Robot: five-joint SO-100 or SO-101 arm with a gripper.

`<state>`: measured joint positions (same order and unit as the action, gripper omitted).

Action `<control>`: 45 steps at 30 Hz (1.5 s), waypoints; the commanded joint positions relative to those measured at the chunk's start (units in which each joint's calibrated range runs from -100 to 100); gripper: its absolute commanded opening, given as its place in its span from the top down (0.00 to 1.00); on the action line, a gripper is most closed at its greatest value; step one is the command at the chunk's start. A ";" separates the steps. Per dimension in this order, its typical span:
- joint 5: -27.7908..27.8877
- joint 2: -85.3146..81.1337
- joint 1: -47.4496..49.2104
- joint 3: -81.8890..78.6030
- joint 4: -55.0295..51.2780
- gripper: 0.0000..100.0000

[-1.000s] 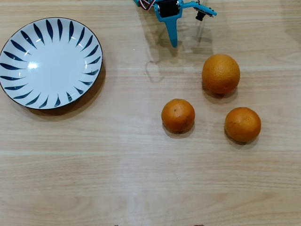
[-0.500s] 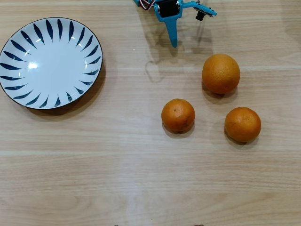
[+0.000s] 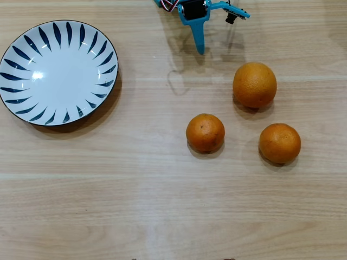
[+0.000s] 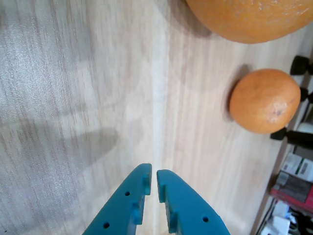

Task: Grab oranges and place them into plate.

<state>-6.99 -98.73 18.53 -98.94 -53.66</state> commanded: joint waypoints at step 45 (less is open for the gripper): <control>-4.61 93.74 1.63 109.49 -14.11 0.98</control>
<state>-11.53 -7.32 22.84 8.19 -72.95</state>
